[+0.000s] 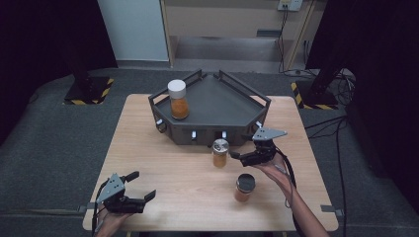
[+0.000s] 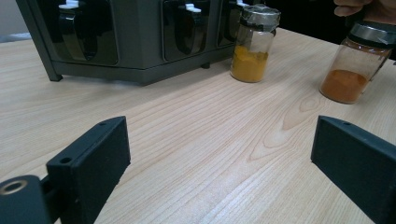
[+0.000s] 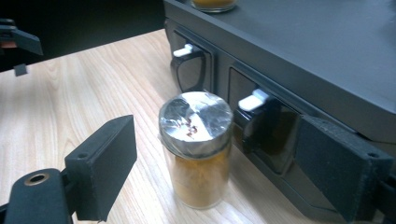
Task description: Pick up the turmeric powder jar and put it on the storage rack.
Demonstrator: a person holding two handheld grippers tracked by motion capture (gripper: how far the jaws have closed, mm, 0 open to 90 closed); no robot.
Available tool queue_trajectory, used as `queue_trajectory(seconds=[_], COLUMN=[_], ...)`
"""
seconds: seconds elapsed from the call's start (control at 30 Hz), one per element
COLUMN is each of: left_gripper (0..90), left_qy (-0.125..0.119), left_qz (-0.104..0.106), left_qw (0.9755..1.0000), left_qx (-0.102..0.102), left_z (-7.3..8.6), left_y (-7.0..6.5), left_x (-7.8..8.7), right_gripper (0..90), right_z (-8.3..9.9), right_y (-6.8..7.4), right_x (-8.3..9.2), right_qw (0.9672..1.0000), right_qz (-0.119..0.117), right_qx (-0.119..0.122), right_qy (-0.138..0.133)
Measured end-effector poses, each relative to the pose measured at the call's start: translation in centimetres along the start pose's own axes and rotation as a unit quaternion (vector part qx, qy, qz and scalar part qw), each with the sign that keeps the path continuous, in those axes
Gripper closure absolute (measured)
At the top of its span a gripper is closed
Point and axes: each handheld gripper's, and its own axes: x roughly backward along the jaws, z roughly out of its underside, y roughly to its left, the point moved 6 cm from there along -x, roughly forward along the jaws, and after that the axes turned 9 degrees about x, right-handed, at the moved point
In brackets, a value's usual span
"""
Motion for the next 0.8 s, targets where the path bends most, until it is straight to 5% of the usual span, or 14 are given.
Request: queue_trajectory(seconds=[0.8], left_gripper=[3.7], left_qy=[0.001], left_qz=[-0.001], left_qw=[1.0000], left_qx=[0.000], left_z=[0.0], left_y=[0.0], left_x=[0.0], right_gripper=[19.8], right_z=[-0.3], right_y=[-1.2], right_x=[-3.9], right_qw=[0.9975], right_qz=[-0.065], right_qx=[0.018], right_qy=[0.019])
